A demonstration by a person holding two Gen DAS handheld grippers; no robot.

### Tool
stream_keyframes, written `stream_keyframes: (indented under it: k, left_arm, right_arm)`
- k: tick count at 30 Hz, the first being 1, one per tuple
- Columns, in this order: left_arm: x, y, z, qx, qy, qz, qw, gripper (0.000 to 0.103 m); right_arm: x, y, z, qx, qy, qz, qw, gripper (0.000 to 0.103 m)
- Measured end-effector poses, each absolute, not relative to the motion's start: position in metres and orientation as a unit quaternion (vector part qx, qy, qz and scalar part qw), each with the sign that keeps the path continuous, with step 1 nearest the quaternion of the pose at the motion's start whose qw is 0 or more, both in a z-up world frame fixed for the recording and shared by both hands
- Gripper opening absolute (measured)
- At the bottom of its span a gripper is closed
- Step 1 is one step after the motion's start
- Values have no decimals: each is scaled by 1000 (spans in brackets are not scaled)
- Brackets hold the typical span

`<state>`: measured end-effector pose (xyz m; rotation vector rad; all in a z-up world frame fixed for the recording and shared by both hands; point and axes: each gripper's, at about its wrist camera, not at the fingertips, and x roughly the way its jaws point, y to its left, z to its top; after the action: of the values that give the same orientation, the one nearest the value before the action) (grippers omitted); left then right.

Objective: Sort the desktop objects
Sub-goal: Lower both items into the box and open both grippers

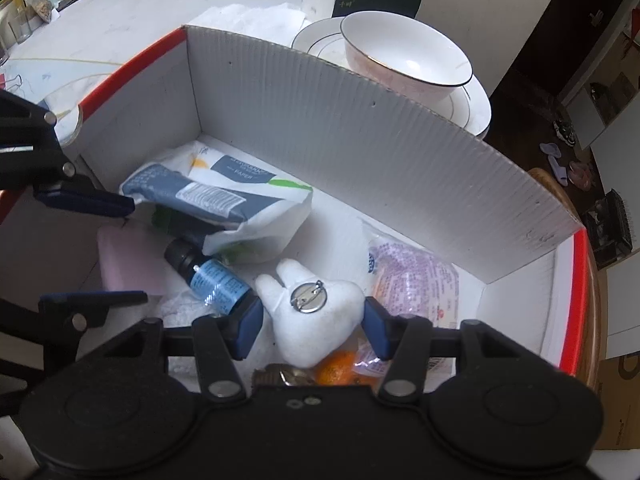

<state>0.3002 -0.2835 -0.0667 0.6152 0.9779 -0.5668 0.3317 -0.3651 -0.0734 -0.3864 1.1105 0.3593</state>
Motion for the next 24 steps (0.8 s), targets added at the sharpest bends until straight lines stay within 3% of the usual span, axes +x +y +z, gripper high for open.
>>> stream_keyframes:
  k: [5, 10, 20, 24]
  left_arm:
    - [302, -283, -68, 287, 457, -264, 799, 41]
    - [301, -282, -68, 284, 452, -261, 804, 44]
    - [289, -276, -52, 273, 421, -237, 832, 64]
    - [281, -269, -44, 260, 409, -236, 842, 66]
  right_arm:
    - [331, -367, -71, -178, 525, 169, 815, 55]
    - [327, -370, -68, -174, 521, 168, 819, 65]
    - [317, -381, -46, -143, 489, 174, 843, 79]
    - [314, -386, -37, -128, 477, 181, 850, 82]
